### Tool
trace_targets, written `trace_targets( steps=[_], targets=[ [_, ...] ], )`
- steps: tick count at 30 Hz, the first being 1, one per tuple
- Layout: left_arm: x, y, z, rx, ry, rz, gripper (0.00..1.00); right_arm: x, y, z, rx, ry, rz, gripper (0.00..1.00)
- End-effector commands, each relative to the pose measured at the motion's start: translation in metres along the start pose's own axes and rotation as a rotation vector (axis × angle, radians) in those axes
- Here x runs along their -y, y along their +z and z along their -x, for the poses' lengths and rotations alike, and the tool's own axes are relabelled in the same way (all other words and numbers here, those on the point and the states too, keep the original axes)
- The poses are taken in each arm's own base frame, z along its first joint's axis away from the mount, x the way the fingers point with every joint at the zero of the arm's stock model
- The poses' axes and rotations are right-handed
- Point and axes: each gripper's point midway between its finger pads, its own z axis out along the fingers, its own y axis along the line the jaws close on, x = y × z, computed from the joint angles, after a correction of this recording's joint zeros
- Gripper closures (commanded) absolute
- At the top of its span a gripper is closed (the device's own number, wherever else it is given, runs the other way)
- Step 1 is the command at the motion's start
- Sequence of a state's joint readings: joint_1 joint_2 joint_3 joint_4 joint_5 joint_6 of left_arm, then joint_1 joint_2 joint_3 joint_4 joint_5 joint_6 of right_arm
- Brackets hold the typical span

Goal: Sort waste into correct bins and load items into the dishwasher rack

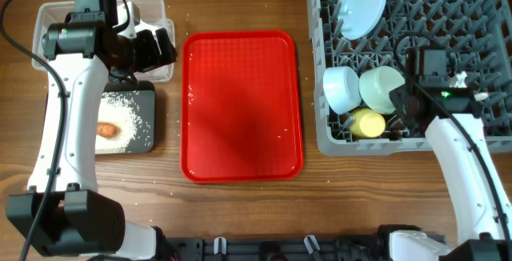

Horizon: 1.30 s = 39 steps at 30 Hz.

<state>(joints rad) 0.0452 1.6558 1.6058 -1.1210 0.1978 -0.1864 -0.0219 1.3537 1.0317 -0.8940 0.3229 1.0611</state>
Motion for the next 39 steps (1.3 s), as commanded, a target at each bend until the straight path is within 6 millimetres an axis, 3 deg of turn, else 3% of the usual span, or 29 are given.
trace_targets(
  steps=[1, 3, 5, 8, 10, 11, 12, 13, 15, 17, 19, 21, 25, 28, 34, 39],
  targets=[
    [0.000, -0.004, 0.004, 0.017, 0.000, 0.002, 0.00, 0.006, 0.011, -0.007, -0.007, 0.025, -0.009, 0.82],
    [0.000, -0.004, 0.004, 0.017, 0.000, 0.002, 0.00, 0.008, 0.016, -0.009, -0.006, 0.024, -0.009, 0.36],
    [0.000, -0.004, 0.004, 0.017, 0.000, 0.002, 0.00, 0.006, 0.016, -0.008, 0.000, 0.017, 0.002, 0.28],
    [0.000, -0.004, 0.004, 0.017, 0.000, 0.002, 0.00, -0.010, 0.000, 0.000, -0.002, -0.149, 0.067, 0.27],
    [0.000, -0.004, 0.004, 0.017, 0.000, 0.002, 0.00, -0.040, -0.042, 0.010, 0.017, -0.378, 0.240, 0.15],
    [0.000, -0.004, 0.004, 0.017, 0.000, 0.002, 0.00, -0.055, -0.080, 0.013, 0.038, -0.527, 0.376, 0.07],
    [0.000, -0.004, 0.004, 0.017, 0.000, 0.002, 0.00, -0.060, -0.107, 0.013, 0.058, -0.614, 0.461, 0.00],
    [0.000, -0.004, 0.004, 0.017, 0.000, 0.002, 0.00, -0.060, -0.141, 0.013, 0.092, -0.690, 0.545, 0.00],
    [0.000, -0.004, 0.004, 0.017, 0.000, 0.002, 0.00, -0.037, -0.205, 0.015, 0.167, -0.738, 0.645, 0.00],
    [0.000, -0.004, 0.004, 0.017, 0.000, 0.002, 0.00, -0.015, -0.237, 0.015, 0.229, -0.663, 0.707, 0.00],
    [0.000, -0.004, 0.004, 0.017, 0.000, 0.002, 0.00, 0.004, -0.253, 0.010, 0.265, -0.656, 0.732, 0.00],
    [0.000, -0.004, 0.004, 0.017, 0.000, 0.002, 0.00, 0.021, -0.254, 0.011, 0.303, -0.677, 0.691, 0.00],
    [0.000, -0.004, 0.004, 0.017, 0.000, 0.002, 0.00, 0.001, -0.264, 0.015, 0.478, -0.939, 0.748, 0.00],
    [0.000, -0.004, 0.004, 0.017, 0.000, 0.002, 0.00, -0.010, -0.254, 0.017, 0.676, -0.956, 0.807, 0.00],
    [0.000, -0.004, 0.004, 0.017, 0.000, 0.002, 0.00, -0.006, -0.175, -0.022, 0.953, -0.872, 0.959, 0.00],
    [0.000, -0.004, 0.004, 0.017, 0.000, 0.002, 0.00, -0.004, -0.126, -0.058, 1.005, -0.821, 1.093, 0.00]
  ],
)
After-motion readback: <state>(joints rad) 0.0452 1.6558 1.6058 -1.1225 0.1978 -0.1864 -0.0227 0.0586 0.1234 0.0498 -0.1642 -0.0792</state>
